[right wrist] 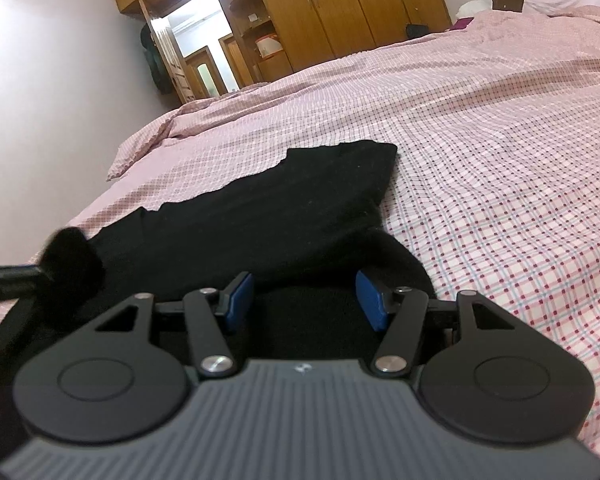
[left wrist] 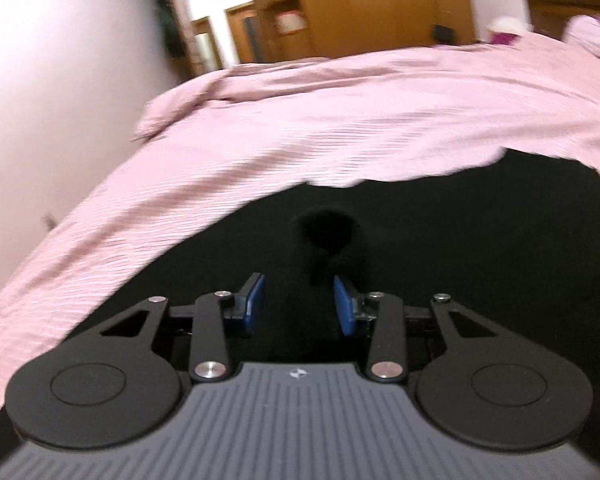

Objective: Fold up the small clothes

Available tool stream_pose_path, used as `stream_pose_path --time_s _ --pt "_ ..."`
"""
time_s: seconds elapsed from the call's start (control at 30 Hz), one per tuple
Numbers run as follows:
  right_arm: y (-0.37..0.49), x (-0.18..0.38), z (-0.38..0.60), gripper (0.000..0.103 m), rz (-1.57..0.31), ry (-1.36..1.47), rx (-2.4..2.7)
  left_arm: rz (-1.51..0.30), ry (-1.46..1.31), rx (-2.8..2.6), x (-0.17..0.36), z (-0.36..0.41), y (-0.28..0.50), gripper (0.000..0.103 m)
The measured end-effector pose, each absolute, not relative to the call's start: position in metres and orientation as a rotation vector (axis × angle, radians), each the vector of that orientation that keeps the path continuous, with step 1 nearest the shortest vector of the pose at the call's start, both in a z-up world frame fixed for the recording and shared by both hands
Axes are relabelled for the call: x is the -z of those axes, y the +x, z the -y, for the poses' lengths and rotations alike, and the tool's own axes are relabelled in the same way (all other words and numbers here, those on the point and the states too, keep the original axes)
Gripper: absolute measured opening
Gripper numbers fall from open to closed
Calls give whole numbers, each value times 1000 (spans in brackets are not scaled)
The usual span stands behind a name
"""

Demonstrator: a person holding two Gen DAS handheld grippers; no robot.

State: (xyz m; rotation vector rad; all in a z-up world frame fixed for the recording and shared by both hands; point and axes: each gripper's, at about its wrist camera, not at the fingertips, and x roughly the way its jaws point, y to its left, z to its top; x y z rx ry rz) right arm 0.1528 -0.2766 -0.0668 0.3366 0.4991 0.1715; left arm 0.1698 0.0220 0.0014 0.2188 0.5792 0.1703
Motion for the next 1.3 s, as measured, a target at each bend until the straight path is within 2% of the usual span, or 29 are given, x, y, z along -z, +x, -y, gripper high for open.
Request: stream_pose_path --time_s 0.2,0.4,0.47,0.67,0.87,1.0,1.13,1.23,1.27,1.3 --pt "153 67 276 58 -499 332 -171 -607 193 -253 -8 -62 161 51" --pt "154 65 275 58 -506 326 -167 -609 123 -278 -20 -92 145 66" --pt "154 60 275 59 -517 327 -163 -590 76 -258 -26 -96 139 74" --pt "157 30 282 60 -461 326 -180 -527 -67 -146 -41 -103 139 85" --pt "200 19 300 60 -471 317 -150 -609 -140 -128 -14 -115 182 83" --pt "241 34 316 60 -536 347 -96 -651 -176 -74 4 -126 195 78" --pt "270 57 321 61 -602 378 -96 -670 -193 -129 20 -133 203 78" --pt "278 61 320 60 -574 397 -135 -661 -233 -121 26 -136 207 78" --pt "281 60 319 60 -567 397 -154 -654 -237 -104 25 -135 207 76" --pt "283 60 318 53 -557 389 -177 -645 -235 -79 23 -134 205 69"
